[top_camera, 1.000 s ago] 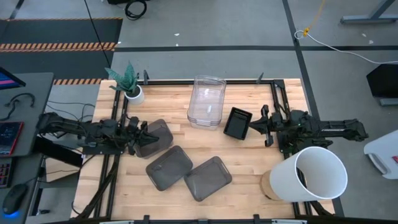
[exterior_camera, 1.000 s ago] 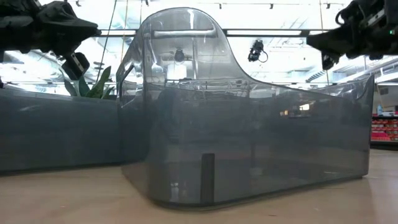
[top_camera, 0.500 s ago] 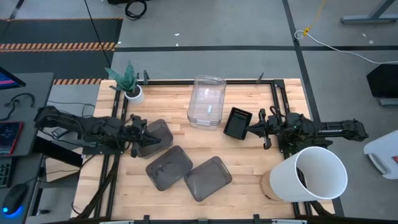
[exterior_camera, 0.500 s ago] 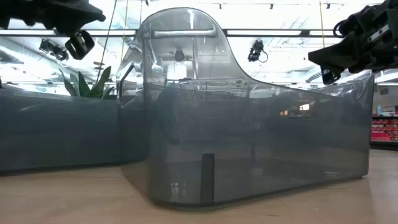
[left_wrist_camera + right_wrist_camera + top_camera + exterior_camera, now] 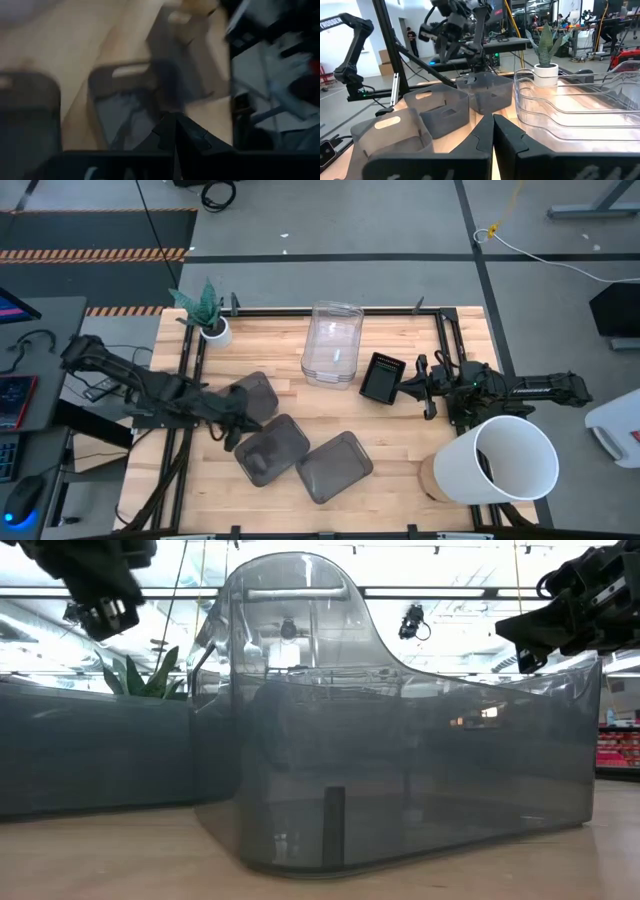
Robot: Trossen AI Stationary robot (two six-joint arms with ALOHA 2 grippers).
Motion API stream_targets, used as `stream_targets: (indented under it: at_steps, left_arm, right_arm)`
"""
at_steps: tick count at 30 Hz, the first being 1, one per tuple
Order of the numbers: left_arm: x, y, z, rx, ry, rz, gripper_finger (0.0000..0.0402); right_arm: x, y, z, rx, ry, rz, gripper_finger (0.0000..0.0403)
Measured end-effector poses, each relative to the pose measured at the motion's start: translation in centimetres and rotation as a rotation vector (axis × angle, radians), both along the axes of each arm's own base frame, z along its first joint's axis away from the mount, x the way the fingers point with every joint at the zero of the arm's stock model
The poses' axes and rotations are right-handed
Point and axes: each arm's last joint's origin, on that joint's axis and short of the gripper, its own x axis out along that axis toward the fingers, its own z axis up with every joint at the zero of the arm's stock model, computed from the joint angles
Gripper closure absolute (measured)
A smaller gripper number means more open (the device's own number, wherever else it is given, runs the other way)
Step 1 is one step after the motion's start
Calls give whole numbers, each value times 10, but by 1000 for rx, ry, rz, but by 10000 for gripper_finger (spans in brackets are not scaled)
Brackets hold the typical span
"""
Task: Stack baskets by color
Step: Stack the middle transparent black bin on the top of the top transparent black bin
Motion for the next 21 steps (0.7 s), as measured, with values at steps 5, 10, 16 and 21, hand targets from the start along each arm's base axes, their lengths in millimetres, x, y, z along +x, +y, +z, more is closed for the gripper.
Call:
stream_targets:
  at_steps: [5,10,16,21]
  left_arm:
    - [9,-10,-6,-55,197,60,390]
    - [17,-15,1,-31,355,111,390]
    - [39,-25,26,-2,423,138,380]
    - [53,-31,25,88,516,117,367]
  right_arm:
    - [0,0,0,0,0,0,390]
    - [0,0,0,0,0,0,390]
    - [0,0,0,0,0,0,389]
    - [0,0,0,0,0,0,390]
